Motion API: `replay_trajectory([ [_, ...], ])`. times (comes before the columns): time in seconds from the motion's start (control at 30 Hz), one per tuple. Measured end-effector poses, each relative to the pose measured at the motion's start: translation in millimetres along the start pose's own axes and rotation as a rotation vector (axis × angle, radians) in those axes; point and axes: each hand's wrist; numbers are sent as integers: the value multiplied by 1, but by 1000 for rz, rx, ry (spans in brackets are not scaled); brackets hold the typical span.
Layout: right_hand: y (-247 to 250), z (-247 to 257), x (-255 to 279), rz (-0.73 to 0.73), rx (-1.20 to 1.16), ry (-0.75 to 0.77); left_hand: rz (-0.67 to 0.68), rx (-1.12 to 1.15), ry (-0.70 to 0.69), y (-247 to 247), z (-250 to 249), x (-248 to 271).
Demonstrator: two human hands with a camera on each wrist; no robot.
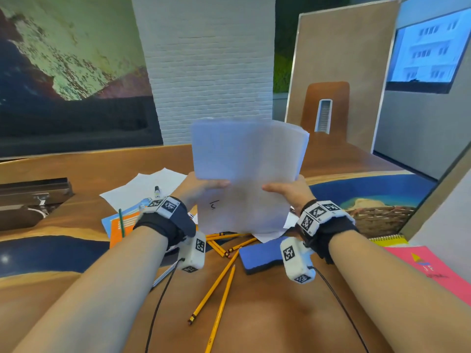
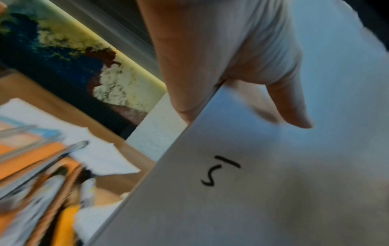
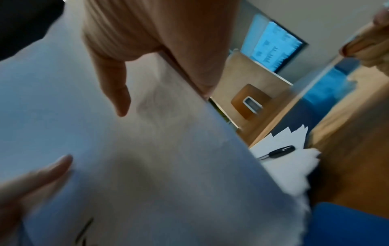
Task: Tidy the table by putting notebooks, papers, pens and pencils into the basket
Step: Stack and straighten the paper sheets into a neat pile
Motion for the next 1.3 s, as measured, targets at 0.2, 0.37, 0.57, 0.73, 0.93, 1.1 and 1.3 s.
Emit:
replay_trajectory([
  [0.2,10,34,-12,-342,36,184,-64,-2,-54,-20,-54,-16],
  [0.37,18,64,13,-245,29,326,-188,-13,-137,-65,-89,-23],
  [0.57,27,84,36,41,81,244,138,-391,-371,-148,-108,-3],
  [0.73,78,95,33,-421,185,256,510,-281,-425,-185,-107,3],
  [0.93,154,101,41,-632,325,232,325,-367,-362,-213,-106,-20],
  [1.1,197,107,67,-650,165,287,245,-285,-76,-233,-98,-43],
  [1.3,241,112,102,-796,237,374,486,101,7,-277,-118,-28],
])
Point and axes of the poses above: each hand's wrist, its own x-axis away from the middle knuckle, its own y-axis out of the back of the hand, z = x × y, and after that the axes turned 2 degrees about -x, right-handed
